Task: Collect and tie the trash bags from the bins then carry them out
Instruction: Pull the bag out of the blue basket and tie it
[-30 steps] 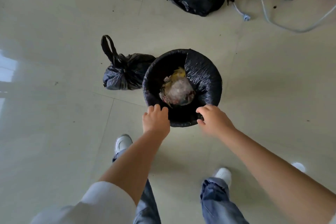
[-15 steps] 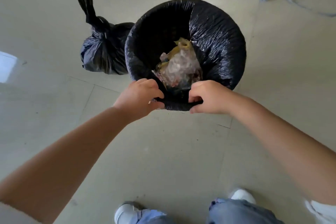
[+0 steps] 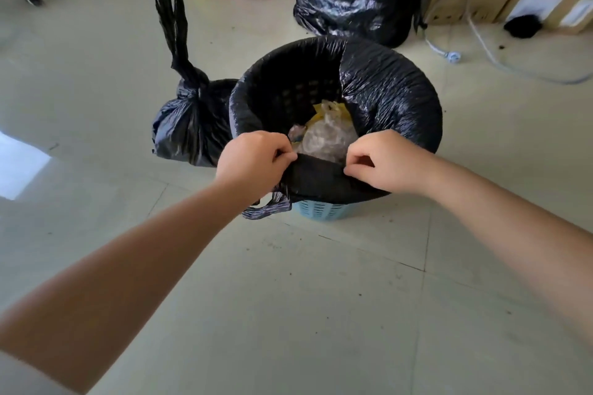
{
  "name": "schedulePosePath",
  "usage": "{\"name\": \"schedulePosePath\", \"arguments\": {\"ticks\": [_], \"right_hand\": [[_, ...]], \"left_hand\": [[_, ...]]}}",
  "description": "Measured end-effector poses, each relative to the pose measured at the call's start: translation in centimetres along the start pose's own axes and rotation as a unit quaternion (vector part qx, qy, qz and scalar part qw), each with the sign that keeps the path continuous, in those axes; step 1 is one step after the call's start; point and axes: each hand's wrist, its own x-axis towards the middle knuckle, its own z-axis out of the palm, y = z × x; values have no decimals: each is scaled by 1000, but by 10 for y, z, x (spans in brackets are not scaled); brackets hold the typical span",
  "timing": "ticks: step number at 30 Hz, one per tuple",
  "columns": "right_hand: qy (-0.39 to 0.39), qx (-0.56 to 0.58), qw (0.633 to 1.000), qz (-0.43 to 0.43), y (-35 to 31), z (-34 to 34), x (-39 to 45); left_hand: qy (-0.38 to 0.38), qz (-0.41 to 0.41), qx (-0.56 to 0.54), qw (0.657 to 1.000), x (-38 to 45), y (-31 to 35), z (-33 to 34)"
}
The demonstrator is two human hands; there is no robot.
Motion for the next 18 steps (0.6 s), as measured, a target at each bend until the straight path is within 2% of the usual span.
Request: {"name": "schedulePosePath", "arguments": {"ticks": [3,6,8,11,15,18], "right_hand": [[40,-34,997,49,-2,10,9],[29,-56,992,110,1,15,19],[30,-69,988,132,2,15,23],[45,-71,986,143,3,13,25],[93,-39,992,78,2,6,8],[75,-60,995,10,1,5,-14]], "left_hand": [[18,-37,25,999,-1,4,7],[29,-43,35,998,0,9,7],[24,-13,33,999,-2,13,4],[-31,39,98,994,-11,16,4],[-75,19,98,992,-13,23,8],[-70,-7,45,996,-8,25,8]]}}
